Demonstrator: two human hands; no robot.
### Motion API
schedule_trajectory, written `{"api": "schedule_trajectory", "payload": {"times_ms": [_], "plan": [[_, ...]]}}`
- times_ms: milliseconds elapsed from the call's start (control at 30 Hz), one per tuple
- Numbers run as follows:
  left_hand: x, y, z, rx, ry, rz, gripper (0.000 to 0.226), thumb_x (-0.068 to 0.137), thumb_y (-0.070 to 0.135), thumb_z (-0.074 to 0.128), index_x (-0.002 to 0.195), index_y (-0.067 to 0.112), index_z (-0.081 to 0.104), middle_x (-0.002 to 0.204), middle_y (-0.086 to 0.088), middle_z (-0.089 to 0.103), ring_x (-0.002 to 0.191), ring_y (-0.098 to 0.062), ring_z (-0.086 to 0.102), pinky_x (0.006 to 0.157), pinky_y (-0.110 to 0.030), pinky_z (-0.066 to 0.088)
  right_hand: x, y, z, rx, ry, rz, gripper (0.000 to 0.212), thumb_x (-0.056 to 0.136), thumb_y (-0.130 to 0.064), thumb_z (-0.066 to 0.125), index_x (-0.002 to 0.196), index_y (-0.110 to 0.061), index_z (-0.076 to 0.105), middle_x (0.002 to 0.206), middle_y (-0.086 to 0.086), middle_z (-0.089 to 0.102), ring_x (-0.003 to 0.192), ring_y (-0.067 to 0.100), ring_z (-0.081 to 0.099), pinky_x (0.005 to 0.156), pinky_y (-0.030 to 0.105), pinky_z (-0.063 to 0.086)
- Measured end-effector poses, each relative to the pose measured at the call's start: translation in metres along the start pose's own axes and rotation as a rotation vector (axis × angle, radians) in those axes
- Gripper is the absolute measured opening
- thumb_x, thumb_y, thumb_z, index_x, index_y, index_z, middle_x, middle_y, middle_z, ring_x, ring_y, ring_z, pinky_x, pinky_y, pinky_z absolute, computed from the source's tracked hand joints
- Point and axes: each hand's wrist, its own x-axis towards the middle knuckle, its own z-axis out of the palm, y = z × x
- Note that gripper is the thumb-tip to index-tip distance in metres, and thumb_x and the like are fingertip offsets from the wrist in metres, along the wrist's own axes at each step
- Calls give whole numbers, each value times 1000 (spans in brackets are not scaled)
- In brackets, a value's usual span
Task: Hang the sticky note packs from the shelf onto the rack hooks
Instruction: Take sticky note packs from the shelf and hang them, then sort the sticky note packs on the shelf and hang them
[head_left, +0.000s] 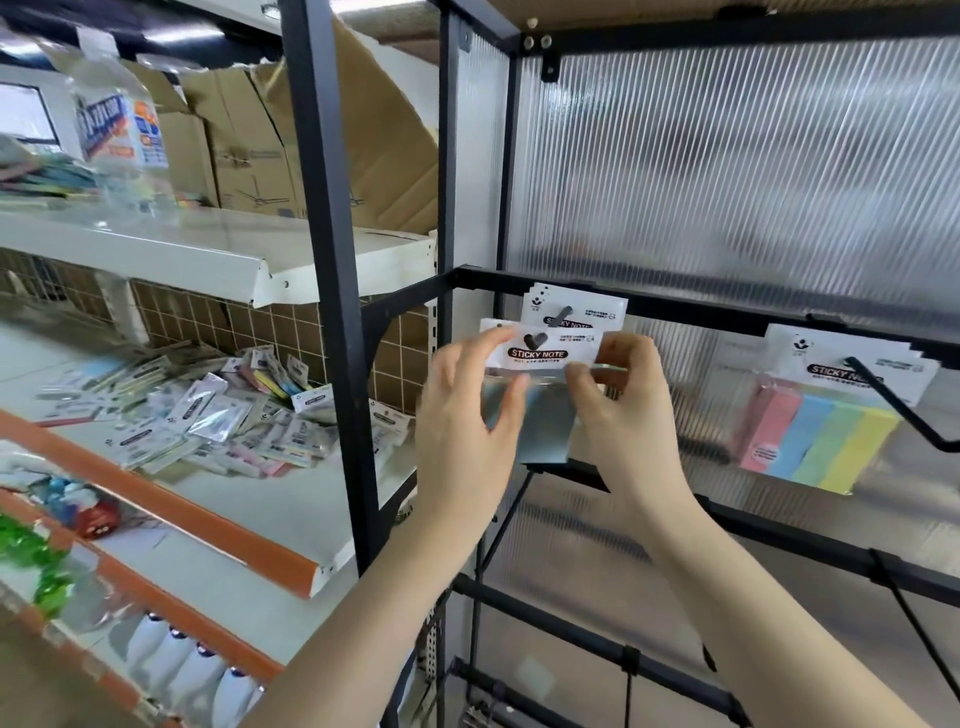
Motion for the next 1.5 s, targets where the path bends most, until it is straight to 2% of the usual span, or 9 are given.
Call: {"api": "schedule_trajectory", "payload": {"times_ms": [133,200,367,700,867,967,1100,1300,1500], "plan": [[-10,-19,8,118,-73,-63,46,88,13,65,131,7,53,128,-14,53,121,-25,51,100,-38,44,4,21,-1,-71,16,67,23,92,-19,61,108,-24,45,115,0,55,97,2,55,71,15,48],[-11,-27,13,134,-136,-114,45,89,16,64,132,8,54,128,-11,54,122,-25,51,100,-42,46,8,29,0,-92,28,109,26,91,-19,62,107,-25,43,116,3,54,94,4,55,71,20,50],[-10,-40,31,133,-275,-148,45,95,26,57,137,17,47,132,-1,53,124,-16,49,99,-34,44,17,46,3,-126,126,135,26,90,-16,64,104,-17,42,112,7,48,84,5,51,60,5,43],[-8,-45,49,171,-349,-158,57,97,27,51,148,15,28,139,-6,46,125,-20,48,90,-27,41,23,68,0,-214,36,324,25,90,-30,64,95,-15,44,81,-7,51,67,2,49,46,12,37],[-16,-33,42,227,-439,-217,61,97,24,49,150,19,20,145,-8,40,126,-23,47,95,-40,45,15,72,-7,-228,-42,408,25,92,-32,61,93,-13,45,80,-4,52,66,6,48,51,21,33],[-22,-24,35,303,-466,-229,57,98,23,48,149,19,24,142,-7,45,122,-23,52,94,-41,48,6,74,-13,-205,-66,449,23,93,-31,58,91,-12,45,80,1,55,67,13,50,56,27,39],[-31,-10,20,369,-464,-206,41,98,21,45,139,20,44,133,-4,54,110,-21,60,89,-37,51,-11,73,-21,-204,-128,502,16,97,-27,49,95,-12,52,86,8,61,78,24,59,77,41,53],[-52,3,-9,414,-450,-208,27,97,18,49,122,20,59,110,0,64,93,-14,61,75,-24,49,-42,57,-25,-198,-187,349,15,99,-24,45,91,-18,56,84,1,66,73,16,62,57,25,46],[-73,-2,-50,470,-394,-195,23,96,17,50,114,19,65,110,4,68,90,-13,66,78,-29,55,-76,29,-7,-164,-307,118,13,98,-21,47,98,-29,58,81,-16,60,75,6,59,61,13,47]]}}
